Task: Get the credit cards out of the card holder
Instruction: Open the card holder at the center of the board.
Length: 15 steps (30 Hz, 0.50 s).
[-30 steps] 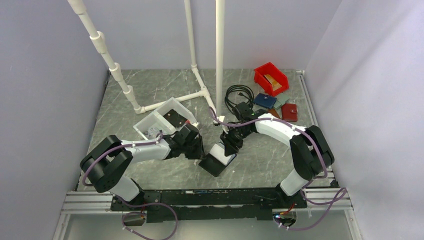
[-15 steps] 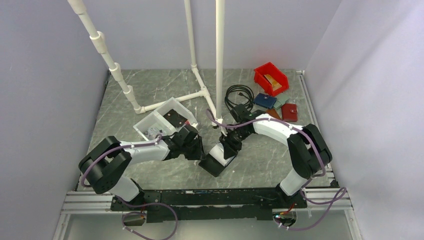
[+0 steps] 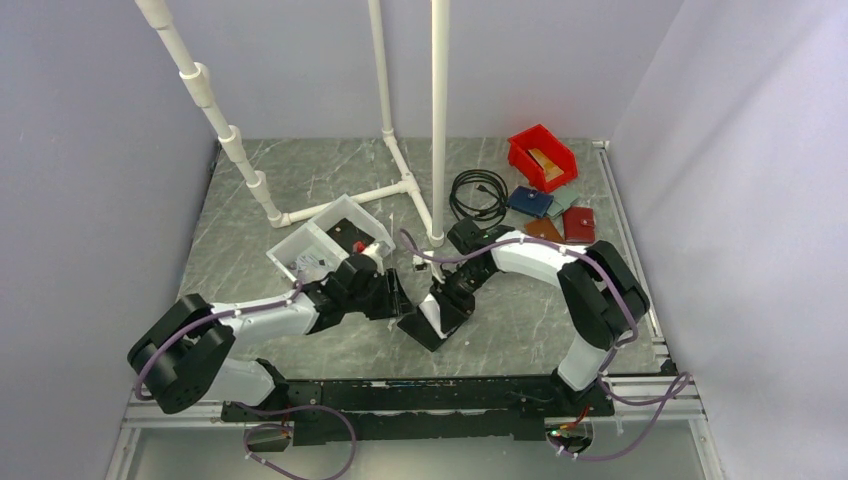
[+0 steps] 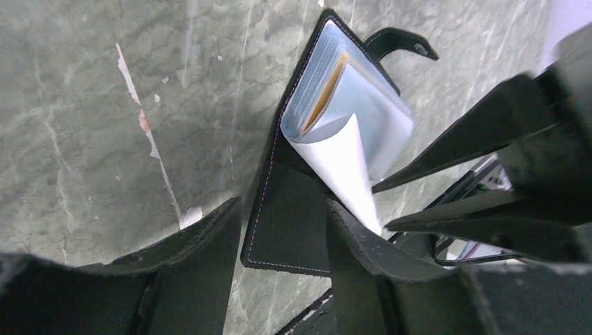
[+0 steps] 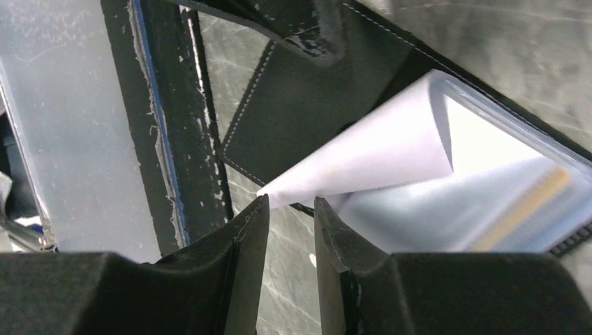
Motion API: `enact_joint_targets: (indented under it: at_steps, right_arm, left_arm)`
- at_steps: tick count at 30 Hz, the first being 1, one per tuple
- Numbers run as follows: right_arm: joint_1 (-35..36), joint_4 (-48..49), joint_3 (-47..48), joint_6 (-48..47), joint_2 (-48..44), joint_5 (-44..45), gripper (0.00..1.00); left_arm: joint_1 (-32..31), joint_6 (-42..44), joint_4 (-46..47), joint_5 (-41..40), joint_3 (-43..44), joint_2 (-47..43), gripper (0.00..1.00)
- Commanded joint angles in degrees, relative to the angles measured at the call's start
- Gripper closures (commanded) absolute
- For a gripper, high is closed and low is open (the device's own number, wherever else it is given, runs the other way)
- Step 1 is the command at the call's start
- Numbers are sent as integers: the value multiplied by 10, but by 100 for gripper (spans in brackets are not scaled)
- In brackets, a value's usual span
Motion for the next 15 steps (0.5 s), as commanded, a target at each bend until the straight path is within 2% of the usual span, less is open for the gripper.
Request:
enact_joint_targets:
  at_steps: [1, 5, 11, 15]
  right_arm:
    - [21, 3, 24, -11, 7, -29, 68]
    - [25, 2, 26, -16, 6, -38, 67]
    - [25, 2, 27, -23, 0, -52, 66]
    - [27, -9, 30, -33, 5, -64, 66]
  left_arm:
    - [14, -46, 94, 22, -37, -35, 46]
    - [15, -66, 136, 25, -52, -34, 44]
    - [15, -89, 225, 57, -57, 25, 45]
    - [15, -93, 239, 61, -53, 42, 46]
